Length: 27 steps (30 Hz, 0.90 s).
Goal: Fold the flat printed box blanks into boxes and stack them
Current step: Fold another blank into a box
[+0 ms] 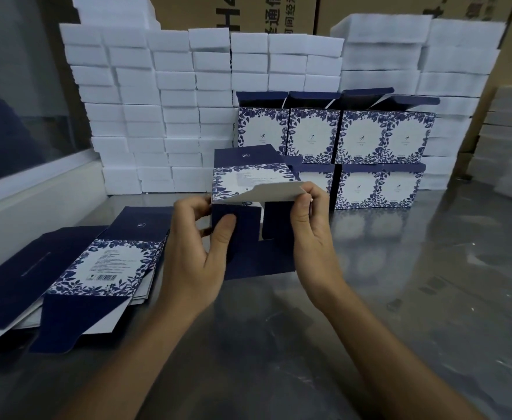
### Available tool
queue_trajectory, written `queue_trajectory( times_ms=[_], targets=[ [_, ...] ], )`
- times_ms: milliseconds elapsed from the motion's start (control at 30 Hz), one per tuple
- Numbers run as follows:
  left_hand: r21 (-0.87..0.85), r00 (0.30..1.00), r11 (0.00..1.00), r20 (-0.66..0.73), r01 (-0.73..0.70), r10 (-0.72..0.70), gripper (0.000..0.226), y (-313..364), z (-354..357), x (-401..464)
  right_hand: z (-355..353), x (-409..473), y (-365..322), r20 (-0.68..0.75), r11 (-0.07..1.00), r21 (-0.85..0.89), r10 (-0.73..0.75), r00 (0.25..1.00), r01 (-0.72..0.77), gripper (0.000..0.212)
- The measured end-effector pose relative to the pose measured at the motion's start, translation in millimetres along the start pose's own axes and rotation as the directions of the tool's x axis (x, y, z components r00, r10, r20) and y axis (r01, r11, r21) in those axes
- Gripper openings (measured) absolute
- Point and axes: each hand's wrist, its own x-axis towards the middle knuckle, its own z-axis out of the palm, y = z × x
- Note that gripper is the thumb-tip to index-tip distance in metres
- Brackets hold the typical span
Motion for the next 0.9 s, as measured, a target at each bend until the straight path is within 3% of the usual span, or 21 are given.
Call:
queue_trajectory(
  times_ms=[100,167,467,767,900],
  targets=[
    [0.264,0.988,0.957,-0.056,-0.123,0.142,0.032,-5.9,-3.1,3.0,2.1,0.0,-1.1,0.006,1.000,0.012,0.005,1.000,-0.005,0.039],
    [0.350,0.979,0.924,-0.077,-0.153,0.191,0.035,-5.4,-3.7,4.7,1.7,0.2,-1.3,0.017,1.000,0.015,0.025,1.000,-0.025,0.037],
    [0.389,0.970,0.905,-0.090,-0.173,0.224,0.036,-6.9,-3.7,5.8,3.1,-1.4,-3.4,0.030,0.997,0.002,0.079,0.996,-0.079,0.036],
    [0.475,0.955,0.843,-0.016,-0.253,0.295,0.046,-17.1,-1.7,1.0,2.7,3.0,-4.2,-0.071,0.991,0.043,0.132,0.989,-0.129,0.054],
    [0.485,0.955,0.839,-0.021,-0.249,0.295,0.050,-19.5,-1.4,2.1,4.2,2.5,-4.2,-0.074,0.991,0.046,0.132,0.988,-0.129,0.045]
  ],
)
